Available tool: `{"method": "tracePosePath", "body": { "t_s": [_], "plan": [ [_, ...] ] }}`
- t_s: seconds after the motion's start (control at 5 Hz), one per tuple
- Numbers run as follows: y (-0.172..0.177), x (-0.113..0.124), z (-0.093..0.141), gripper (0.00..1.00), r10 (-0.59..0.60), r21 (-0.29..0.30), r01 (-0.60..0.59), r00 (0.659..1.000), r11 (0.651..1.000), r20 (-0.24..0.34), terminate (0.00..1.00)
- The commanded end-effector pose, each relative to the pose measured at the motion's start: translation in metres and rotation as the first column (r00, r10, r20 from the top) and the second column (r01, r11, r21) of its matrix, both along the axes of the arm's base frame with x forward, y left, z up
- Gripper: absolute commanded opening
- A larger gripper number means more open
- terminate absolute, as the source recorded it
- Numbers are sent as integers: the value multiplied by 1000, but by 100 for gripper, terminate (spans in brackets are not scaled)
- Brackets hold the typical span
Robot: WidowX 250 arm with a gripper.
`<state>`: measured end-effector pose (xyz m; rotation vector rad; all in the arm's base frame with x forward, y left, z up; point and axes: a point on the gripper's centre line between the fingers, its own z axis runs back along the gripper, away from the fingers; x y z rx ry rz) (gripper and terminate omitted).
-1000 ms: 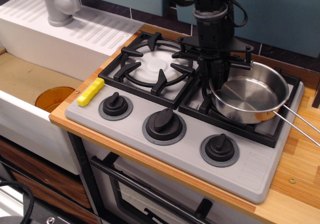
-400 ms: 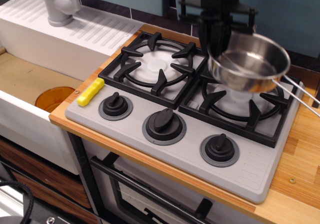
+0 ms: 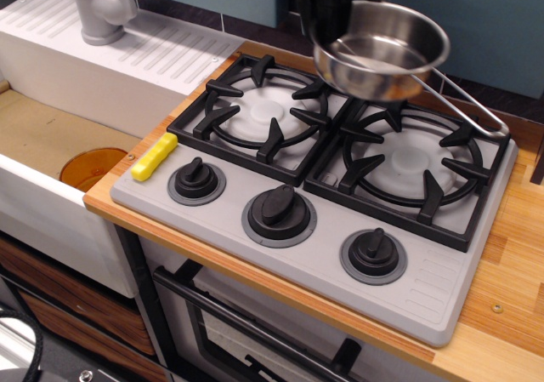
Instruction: Put pot or pan on stove and put fry in pot or pan
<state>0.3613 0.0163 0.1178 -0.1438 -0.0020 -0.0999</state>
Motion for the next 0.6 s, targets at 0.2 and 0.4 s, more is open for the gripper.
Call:
{"method": "tracePosePath", "body": {
  "t_s": [0.2,0.4],
  "plan": [
    [61,7,5,0,-17,-5,17,998,1000,67,0],
    [78,8,1,0,-24,-11,25,998,1000,65,0]
  ]
}}
